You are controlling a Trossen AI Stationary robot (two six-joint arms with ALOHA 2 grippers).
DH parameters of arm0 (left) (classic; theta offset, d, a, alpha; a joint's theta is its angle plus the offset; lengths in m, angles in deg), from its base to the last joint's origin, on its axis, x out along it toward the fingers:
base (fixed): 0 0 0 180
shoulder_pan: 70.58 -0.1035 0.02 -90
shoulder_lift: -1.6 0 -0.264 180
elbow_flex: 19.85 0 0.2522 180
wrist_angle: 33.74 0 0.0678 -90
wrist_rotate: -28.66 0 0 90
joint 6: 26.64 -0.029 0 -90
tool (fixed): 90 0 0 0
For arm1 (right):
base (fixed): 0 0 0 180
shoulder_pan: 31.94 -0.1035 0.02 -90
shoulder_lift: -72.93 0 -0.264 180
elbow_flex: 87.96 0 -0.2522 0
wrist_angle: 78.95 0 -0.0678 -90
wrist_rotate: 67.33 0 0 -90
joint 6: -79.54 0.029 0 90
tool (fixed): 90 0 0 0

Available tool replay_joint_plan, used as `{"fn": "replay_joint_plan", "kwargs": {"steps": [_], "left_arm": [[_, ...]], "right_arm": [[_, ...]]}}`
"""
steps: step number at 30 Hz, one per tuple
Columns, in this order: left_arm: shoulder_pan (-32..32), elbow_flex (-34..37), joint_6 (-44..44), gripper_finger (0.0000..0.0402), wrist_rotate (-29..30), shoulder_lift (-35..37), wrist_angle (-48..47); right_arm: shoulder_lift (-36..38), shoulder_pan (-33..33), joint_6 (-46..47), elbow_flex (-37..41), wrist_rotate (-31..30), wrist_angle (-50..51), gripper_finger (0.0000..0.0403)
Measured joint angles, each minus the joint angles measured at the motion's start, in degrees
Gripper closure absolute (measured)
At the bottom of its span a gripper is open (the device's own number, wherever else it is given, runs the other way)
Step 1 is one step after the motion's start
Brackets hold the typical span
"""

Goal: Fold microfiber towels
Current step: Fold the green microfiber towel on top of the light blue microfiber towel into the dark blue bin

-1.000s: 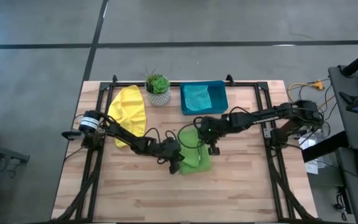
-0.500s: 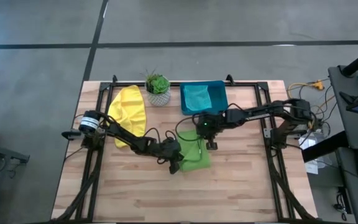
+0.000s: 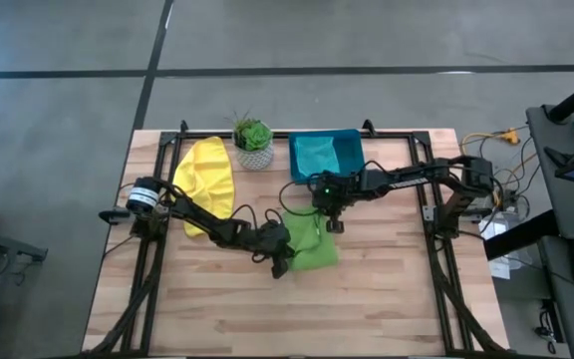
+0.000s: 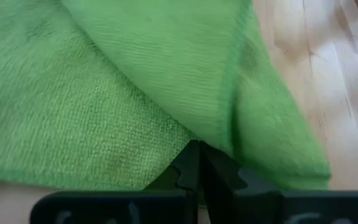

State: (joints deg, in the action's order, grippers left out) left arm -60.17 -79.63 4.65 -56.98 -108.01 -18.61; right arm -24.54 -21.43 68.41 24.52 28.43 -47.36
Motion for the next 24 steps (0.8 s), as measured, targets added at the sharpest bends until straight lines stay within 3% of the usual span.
{"fn": "replay_joint_plan", "kwargs": {"steps": [13, 24], "left_arm": [[-0.02, 0.19, -0.71, 0.0402, -0.51, 0.5, -0.19], [-0.07, 0.13, -5.25, 0.0402, 9.84, 9.57, -9.13]], "right_arm": [[-0.18, 2.42, -0.5, 0.02, -1.4, -1.85, 0.0394], [-0.2, 2.41, -0.9, 0.35, -1.34, -2.47, 0.0394]]}}
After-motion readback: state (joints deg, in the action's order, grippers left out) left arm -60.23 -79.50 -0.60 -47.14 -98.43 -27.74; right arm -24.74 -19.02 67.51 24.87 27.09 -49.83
